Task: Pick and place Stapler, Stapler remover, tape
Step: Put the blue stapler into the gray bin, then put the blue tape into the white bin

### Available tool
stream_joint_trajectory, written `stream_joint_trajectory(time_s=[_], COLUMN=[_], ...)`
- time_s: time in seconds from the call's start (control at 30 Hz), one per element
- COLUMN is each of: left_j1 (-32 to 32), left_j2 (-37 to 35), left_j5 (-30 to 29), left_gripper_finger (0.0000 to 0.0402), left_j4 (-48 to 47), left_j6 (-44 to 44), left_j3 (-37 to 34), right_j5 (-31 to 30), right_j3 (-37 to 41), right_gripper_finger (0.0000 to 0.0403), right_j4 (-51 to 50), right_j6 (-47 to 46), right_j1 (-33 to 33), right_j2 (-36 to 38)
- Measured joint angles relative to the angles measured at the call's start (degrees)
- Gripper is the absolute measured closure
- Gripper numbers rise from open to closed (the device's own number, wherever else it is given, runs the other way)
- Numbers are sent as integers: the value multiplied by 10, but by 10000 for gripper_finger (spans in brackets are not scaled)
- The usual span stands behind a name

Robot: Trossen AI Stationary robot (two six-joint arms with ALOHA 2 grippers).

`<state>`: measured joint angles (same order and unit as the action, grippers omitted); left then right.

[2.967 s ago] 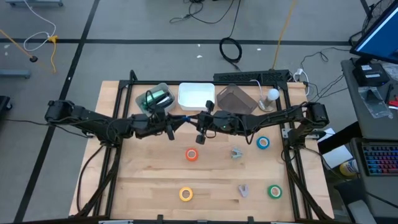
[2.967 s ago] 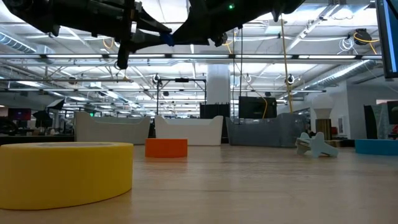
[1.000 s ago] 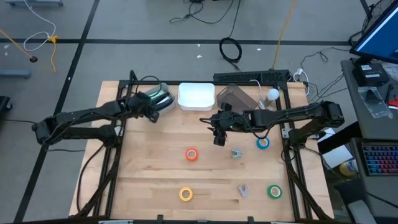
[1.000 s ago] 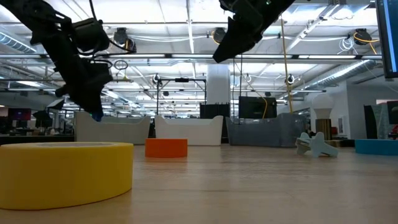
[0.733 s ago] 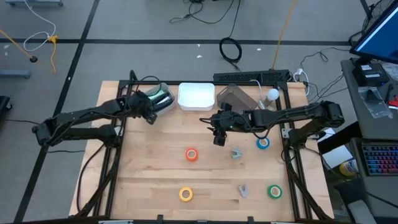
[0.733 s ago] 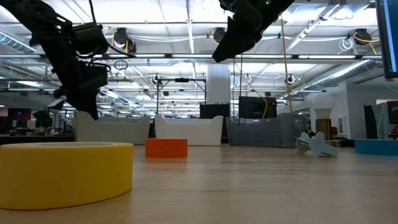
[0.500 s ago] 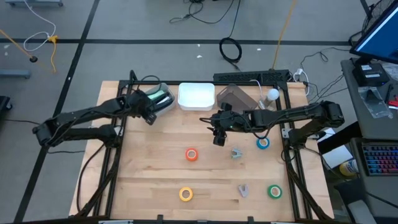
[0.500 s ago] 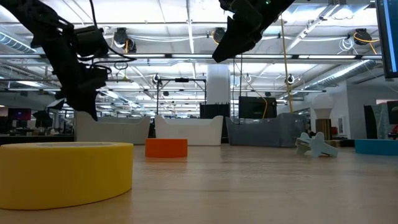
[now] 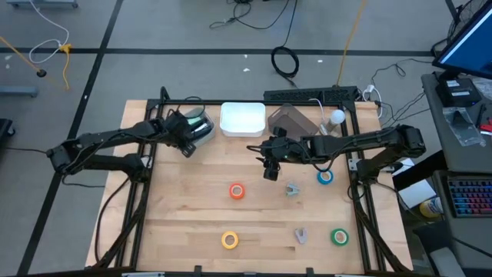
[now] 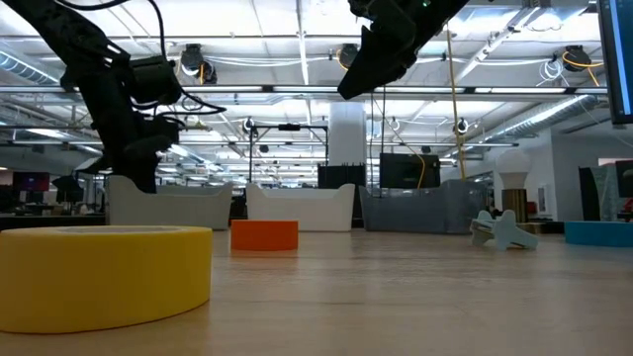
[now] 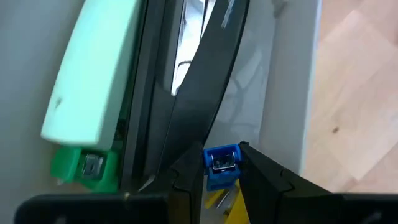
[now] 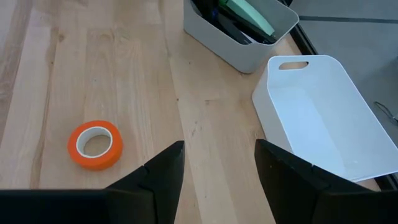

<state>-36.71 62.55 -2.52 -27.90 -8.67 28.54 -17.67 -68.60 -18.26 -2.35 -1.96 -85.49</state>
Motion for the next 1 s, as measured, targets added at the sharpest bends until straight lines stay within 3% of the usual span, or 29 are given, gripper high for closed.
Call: stream_joint_trajectory(time_s=[0.27, 0.63, 0.87, 1.0], left_j1=[0, 0, 0, 5], left_j2=[-2, -2, -2, -2], left_j5=[2, -1, 2, 61], left_gripper_finger=[305, 183, 165, 165], left_j4=[45, 32, -21, -32], left_j6=[11, 5, -33, -56], left_j3=[0, 3, 105, 177], right_j5=[0, 0, 0, -1], right_j3=[0, 0, 0, 0], right_gripper_finger=[213, 213, 215, 214], right_j4=[0, 0, -1, -23], right_j6=[0, 0, 0, 1], right_j1=[0, 0, 0, 0], right_j2=[0, 0, 0, 0])
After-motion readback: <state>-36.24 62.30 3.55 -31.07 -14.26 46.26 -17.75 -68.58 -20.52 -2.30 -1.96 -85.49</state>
